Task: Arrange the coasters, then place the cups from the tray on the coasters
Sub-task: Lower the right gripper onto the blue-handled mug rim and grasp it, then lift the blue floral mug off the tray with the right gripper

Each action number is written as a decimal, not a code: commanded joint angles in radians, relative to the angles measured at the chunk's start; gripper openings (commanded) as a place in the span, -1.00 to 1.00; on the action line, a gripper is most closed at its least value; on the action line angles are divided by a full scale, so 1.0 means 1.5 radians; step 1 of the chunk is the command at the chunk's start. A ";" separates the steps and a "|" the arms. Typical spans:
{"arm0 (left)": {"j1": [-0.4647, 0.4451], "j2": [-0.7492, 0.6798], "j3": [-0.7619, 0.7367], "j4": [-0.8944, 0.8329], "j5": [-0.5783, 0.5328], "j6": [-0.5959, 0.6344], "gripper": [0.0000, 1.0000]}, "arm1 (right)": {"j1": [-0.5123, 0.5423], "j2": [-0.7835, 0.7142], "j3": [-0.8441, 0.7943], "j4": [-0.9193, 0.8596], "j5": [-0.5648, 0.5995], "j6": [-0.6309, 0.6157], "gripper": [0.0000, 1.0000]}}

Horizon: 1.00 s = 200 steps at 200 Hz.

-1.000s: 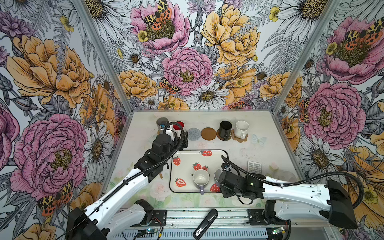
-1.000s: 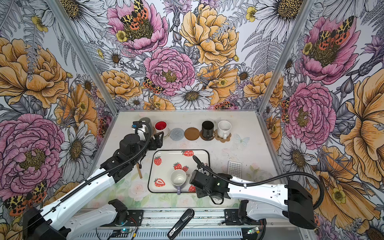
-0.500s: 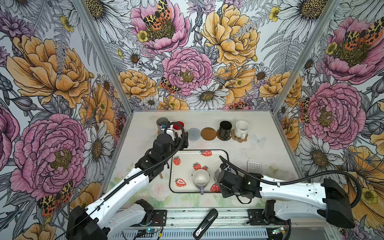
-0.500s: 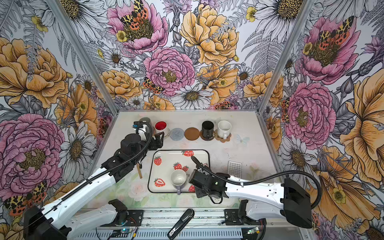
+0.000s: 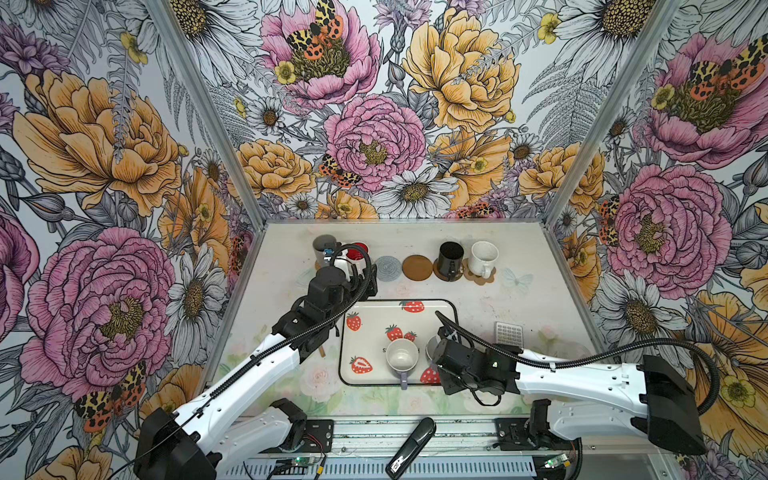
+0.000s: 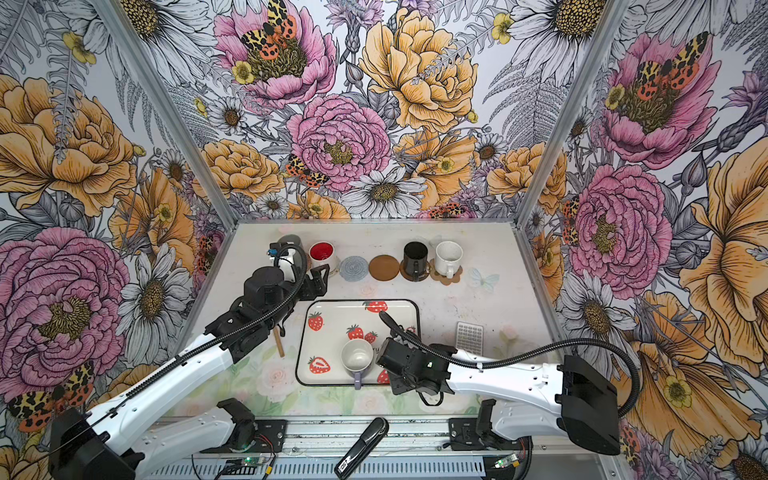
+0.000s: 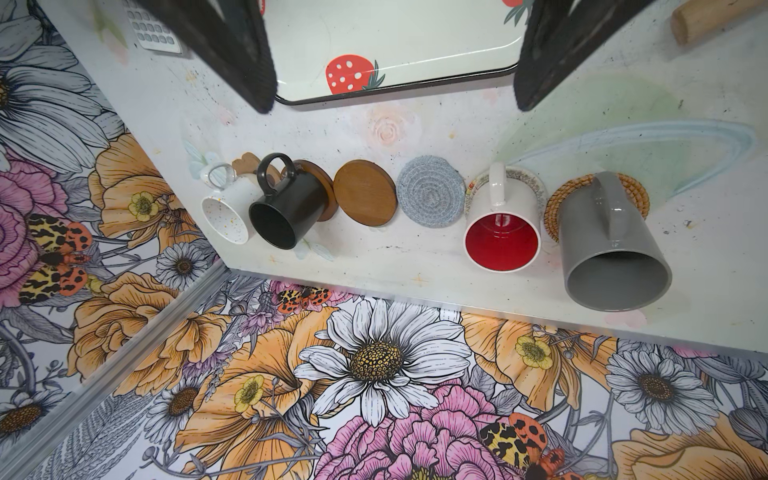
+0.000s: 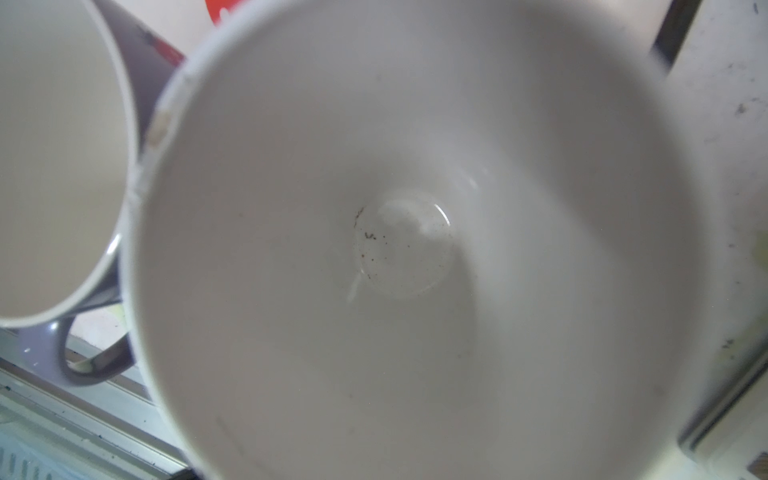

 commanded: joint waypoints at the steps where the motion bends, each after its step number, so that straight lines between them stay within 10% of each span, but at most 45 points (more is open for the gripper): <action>1: -0.005 0.001 0.015 -0.003 -0.007 0.008 0.82 | -0.003 0.003 0.026 0.015 -0.001 -0.023 -1.00; 200: 0.033 0.025 -0.001 0.012 -0.003 0.016 0.83 | -0.153 0.035 0.155 -0.048 -0.049 -0.176 -1.00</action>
